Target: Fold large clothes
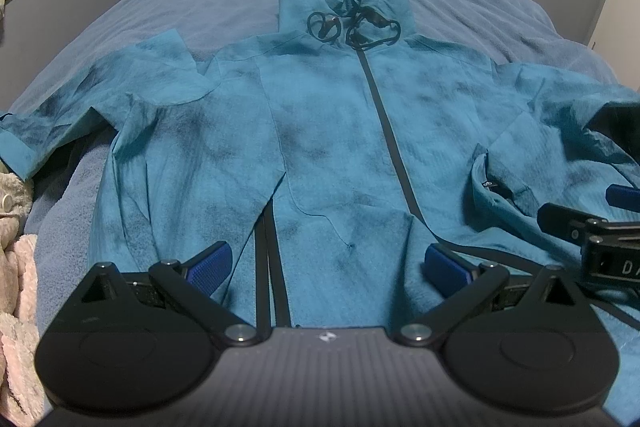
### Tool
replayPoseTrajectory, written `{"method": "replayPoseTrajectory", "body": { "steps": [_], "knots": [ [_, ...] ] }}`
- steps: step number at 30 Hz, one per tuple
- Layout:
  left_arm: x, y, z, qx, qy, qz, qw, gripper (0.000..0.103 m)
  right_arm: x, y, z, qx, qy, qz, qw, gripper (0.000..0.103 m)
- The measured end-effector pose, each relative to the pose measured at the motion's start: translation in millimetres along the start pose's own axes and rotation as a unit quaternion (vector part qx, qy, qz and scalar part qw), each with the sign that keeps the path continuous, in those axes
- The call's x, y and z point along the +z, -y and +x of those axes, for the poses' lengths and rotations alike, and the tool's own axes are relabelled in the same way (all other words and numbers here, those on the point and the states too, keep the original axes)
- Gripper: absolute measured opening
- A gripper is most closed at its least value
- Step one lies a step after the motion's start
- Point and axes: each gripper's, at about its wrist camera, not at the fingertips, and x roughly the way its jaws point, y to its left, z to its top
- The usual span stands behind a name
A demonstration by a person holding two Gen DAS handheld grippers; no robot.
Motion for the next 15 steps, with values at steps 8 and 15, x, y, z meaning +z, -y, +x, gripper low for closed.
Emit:
{"method": "replayPoseTrajectory", "body": {
  "steps": [8, 15],
  "knots": [
    [-0.4, -0.3, 2.0, 0.0, -0.001, 0.001, 1.0, 0.103, -0.7, -2.1, -0.4, -0.001, 0.0, -0.001, 1.0, 0.103],
    [-0.7, -0.1, 3.6, 0.0, -0.001, 0.001, 1.0, 0.103, -0.7, -2.1, -0.7, -0.001, 0.0, -0.002, 1.0, 0.103]
  ]
}}
